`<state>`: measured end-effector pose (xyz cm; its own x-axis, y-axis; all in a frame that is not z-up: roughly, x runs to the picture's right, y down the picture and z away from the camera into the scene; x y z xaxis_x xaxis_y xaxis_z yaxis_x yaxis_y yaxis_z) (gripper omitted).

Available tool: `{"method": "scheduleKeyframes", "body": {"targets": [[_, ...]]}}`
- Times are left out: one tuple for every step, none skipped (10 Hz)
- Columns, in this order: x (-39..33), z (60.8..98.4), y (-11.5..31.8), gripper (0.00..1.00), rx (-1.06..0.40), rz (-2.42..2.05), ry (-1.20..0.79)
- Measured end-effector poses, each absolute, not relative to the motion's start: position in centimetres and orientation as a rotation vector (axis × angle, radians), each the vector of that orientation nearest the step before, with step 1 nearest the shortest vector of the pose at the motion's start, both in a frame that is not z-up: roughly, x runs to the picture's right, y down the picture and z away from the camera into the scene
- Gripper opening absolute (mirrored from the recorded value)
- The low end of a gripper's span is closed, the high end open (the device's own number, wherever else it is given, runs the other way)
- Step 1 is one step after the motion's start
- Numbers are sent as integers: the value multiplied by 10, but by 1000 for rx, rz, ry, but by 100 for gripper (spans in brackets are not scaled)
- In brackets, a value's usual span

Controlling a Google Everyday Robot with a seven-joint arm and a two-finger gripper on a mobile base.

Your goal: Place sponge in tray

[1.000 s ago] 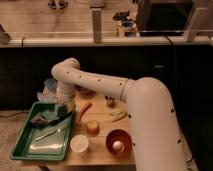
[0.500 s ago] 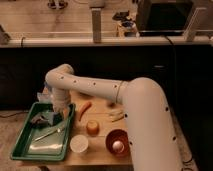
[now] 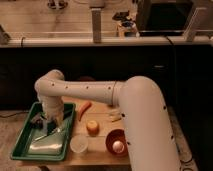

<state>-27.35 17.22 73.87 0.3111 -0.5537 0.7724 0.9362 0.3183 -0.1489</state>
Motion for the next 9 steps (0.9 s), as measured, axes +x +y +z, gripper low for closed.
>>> {"method": "scheduleKeyframes", "body": {"targets": [[-278,732,180,1,-664,-1112,-683],[-279,728,184,9,-658,-1135,-682],[-281,725,186,18,-654,-1147,-682],[-283,724,188,27,-653,-1156,-682],[-285,722,189,35,-651,-1167,-684],[-288,720,192,48,-650,-1182,-688],[-290,720,192,56,-651,-1184,-692],[-290,721,193,68,-658,-1187,-696],[-290,721,194,76,-662,-1187,-700]]}}
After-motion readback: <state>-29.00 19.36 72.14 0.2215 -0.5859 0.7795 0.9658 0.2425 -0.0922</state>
